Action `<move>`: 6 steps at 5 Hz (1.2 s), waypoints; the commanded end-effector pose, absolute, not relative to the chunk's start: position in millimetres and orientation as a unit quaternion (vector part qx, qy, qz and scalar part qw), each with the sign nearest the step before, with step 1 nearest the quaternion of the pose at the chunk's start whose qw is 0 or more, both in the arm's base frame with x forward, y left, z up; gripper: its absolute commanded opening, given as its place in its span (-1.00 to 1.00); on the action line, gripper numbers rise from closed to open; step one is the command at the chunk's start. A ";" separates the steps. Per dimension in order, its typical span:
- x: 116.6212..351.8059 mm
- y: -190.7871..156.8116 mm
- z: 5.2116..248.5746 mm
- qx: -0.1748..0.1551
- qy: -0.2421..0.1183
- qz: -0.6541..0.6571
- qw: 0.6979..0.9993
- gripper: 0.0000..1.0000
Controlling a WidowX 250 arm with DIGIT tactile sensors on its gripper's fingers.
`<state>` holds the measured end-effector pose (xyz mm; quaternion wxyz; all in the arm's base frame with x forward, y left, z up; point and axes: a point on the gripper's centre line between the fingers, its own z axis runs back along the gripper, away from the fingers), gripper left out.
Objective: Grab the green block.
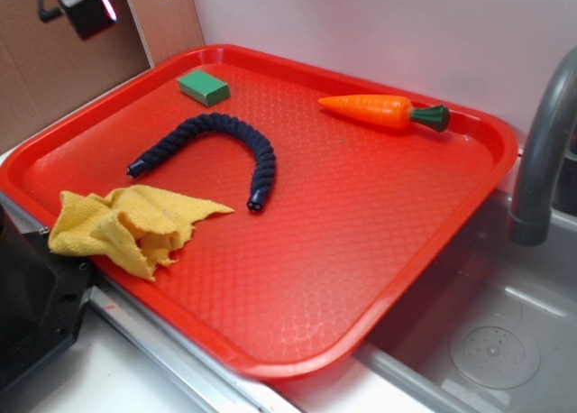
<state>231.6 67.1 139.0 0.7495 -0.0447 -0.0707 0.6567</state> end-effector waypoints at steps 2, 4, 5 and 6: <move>285.0 114.5 79.4 -0.020 -0.141 0.693 0.707 1.00; 291.3 126.2 40.5 0.027 -0.143 0.690 0.709 1.00; 292.4 129.6 24.2 0.046 -0.150 0.687 0.709 1.00; 295.6 131.4 21.8 0.039 -0.152 0.682 0.715 1.00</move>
